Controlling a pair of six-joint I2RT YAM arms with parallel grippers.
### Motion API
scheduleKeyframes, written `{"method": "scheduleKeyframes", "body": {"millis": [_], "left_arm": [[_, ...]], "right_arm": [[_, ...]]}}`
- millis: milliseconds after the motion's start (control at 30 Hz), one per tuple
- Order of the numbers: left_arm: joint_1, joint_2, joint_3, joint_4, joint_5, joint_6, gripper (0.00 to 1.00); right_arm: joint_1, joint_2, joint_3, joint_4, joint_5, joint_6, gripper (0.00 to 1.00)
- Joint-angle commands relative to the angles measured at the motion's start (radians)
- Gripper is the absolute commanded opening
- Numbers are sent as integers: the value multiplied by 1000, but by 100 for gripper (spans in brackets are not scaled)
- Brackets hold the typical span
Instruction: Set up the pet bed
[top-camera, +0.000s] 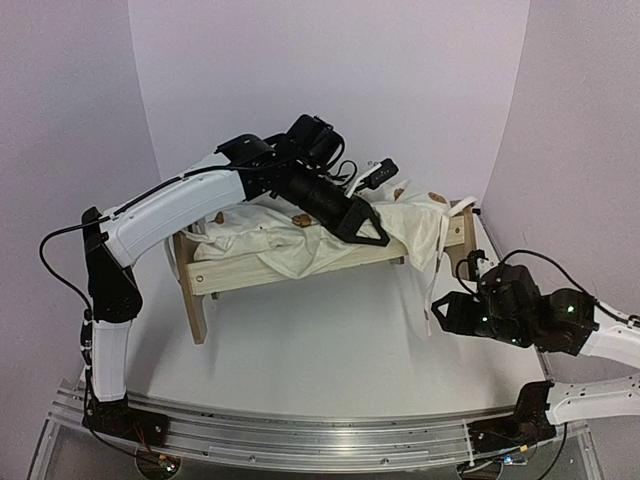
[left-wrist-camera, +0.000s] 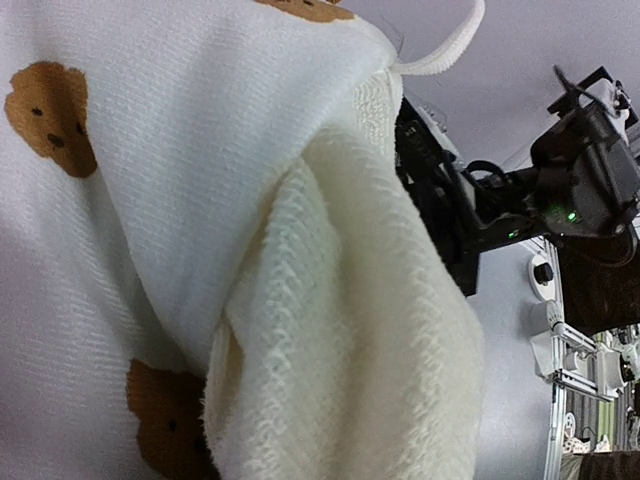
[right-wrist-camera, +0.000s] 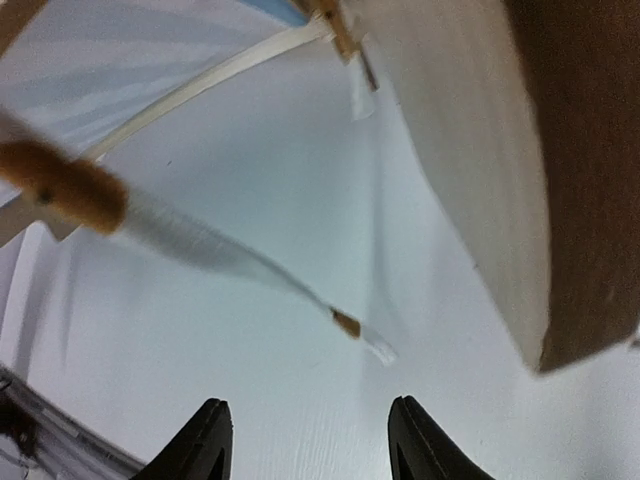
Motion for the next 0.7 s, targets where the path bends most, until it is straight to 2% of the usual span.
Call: {"method": "scheduleKeyframes", "body": {"millis": [0, 100, 233, 333, 500, 667], "left_arm": [[10, -152, 12, 179, 5, 121, 0], [10, -156, 9, 179, 7, 134, 0], [10, -159, 8, 182, 9, 138, 0], [10, -164, 3, 182, 9, 146, 0], [10, -168, 0, 183, 12, 152, 0], [10, -162, 8, 180, 18, 161, 0]], "right_arm": [[3, -31, 185, -255, -312, -142, 51], [3, 8, 366, -363, -342, -219, 49], [4, 160, 700, -545, -197, -356, 44], [3, 250, 901, -607, -42, -453, 39], [4, 303, 1026, -592, 195, -592, 40], [2, 340, 1035, -548, 208, -695, 45]]}}
